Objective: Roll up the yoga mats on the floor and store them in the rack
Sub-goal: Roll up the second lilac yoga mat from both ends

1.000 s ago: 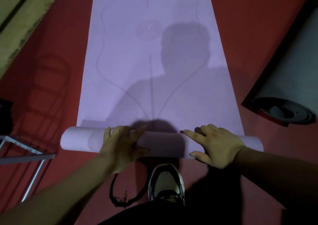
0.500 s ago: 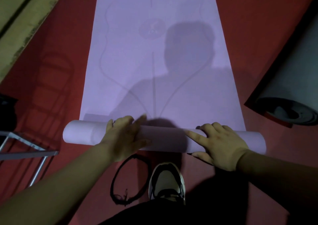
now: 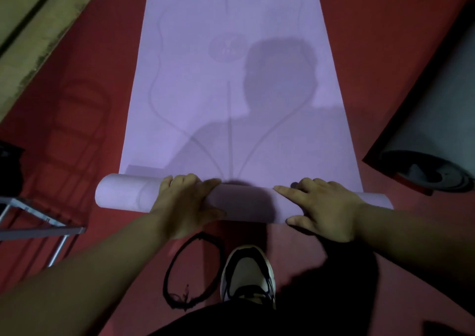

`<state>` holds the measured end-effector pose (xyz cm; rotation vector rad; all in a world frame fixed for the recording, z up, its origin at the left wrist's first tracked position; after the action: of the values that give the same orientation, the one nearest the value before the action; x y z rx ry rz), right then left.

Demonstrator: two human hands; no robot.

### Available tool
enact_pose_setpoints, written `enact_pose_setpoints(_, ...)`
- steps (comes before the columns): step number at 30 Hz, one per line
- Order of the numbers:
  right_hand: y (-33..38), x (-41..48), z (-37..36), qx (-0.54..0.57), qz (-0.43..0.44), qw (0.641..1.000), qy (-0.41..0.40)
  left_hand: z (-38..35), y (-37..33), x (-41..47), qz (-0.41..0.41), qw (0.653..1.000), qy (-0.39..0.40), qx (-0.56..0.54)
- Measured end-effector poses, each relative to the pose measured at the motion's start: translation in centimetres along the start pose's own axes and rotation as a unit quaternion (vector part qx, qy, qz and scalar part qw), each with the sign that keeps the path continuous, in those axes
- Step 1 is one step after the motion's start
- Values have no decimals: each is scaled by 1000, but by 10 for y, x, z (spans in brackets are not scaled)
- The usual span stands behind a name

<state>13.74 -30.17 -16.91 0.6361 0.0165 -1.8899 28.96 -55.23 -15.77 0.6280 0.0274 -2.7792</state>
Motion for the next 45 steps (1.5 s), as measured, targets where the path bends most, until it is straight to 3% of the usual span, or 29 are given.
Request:
enact_pose_setpoints(3, 16, -9, -3, -46, -6, 997, -67, 0, 4, 7, -6, 1000, 21, 1)
enact_pose_setpoints(8, 13, -2, -10, -62, -29, 994, -80, -3, 4, 6, -1, 999, 33, -15)
enact_pose_setpoints(13, 4, 6, -1, -31, -22, 999, 8, 3, 12, 26, 15, 991, 117, -69)
enact_pose_setpoints(15, -1, 13, 3, -2, -23, 999, 46, 11, 10, 24, 14, 993, 73, -88)
enact_pose_setpoints(17, -5, 18, 7, 25, -22, 997, 65, 15, 1, 10, -5, 998, -35, -60)
enact_pose_setpoints(19, -5, 17, 6, 19, -13, 997, 71, 6, -13, -9, -33, 992, -124, -7)
enact_pose_setpoints(21, -3, 13, 2, -3, -14, 998, 64, 2, -16, -13, -35, 986, -164, 3)
enact_pose_setpoints(27, -12, 23, 13, 61, -52, 992, 100, 9, -5, 12, 2, 998, -58, -13)
enact_pose_setpoints(31, 5, 5, 14, -19, -89, 996, 4, 13, 2, 30, -3, 1000, 14, -23)
enact_pose_setpoints(34, 9, 4, 4, -55, -109, 992, -43, 12, 4, 35, -4, 999, 30, -27)
enact_pose_setpoints(39, 2, 14, 13, -54, -88, 995, -8, 13, 6, 40, -4, 999, 47, -22)
enact_pose_setpoints(42, 0, 15, 15, -50, -93, 994, 2, 18, 4, 37, 5, 1000, 16, -24)
enact_pose_setpoints(45, -2, 20, 17, -41, -87, 995, 11, 15, -5, 13, 18, 995, -102, 2)
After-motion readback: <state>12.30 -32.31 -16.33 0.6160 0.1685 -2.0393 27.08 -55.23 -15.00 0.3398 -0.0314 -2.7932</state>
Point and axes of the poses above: each hand's wrist, its own x-axis towards the middle knuckle, its own z-axis out of the back of the hand, y = z × x, the point moved 7 cm from there along x, towards the middle knuckle, and after that the axes turned 2 degrees about x, right-handed, at the moved point
